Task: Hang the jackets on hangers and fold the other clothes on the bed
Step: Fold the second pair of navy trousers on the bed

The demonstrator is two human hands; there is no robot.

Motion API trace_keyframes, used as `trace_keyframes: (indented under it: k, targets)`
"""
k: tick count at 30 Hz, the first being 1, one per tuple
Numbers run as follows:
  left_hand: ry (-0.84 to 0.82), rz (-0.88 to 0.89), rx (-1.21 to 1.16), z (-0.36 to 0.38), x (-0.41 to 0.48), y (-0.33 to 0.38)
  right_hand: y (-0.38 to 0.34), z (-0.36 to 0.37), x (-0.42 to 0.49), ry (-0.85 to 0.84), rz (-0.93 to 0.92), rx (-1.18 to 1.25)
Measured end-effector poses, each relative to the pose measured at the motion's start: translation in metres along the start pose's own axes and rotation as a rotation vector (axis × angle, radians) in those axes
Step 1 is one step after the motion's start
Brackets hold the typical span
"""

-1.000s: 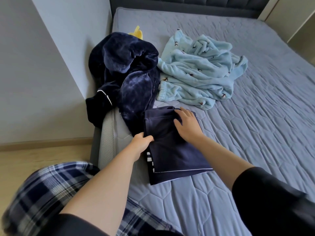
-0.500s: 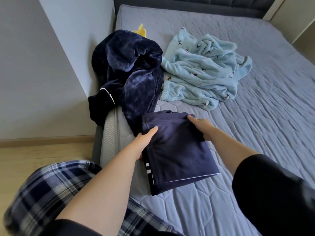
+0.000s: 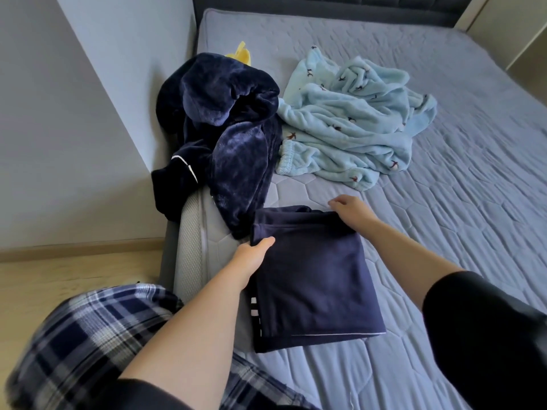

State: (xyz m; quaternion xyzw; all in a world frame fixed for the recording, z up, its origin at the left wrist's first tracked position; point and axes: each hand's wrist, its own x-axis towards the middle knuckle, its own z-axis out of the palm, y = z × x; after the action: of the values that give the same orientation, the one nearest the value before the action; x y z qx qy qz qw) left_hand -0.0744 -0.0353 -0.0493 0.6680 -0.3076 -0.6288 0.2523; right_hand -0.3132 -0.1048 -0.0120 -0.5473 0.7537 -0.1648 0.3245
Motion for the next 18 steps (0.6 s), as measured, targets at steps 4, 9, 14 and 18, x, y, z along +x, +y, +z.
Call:
trace_keyframes:
  k: [4, 9, 14, 18]
  targets:
    - [-0.015, 0.028, -0.003, -0.001, 0.001, -0.002, -0.015, 0.005, 0.010, -0.146, -0.019, -0.122]
    - [-0.048, 0.039, -0.009, -0.002, 0.002, -0.003, -0.010, 0.002, 0.022, -0.016, 0.136, 0.075]
    - [-0.016, 0.001, 0.022, -0.003, 0.005, -0.003, 0.006, 0.001, 0.018, -0.029, 0.206, 0.099]
    - [-0.012, -0.017, 0.035, -0.002, 0.005, -0.001, 0.032, -0.003, 0.012, 0.206, 0.224, 0.090]
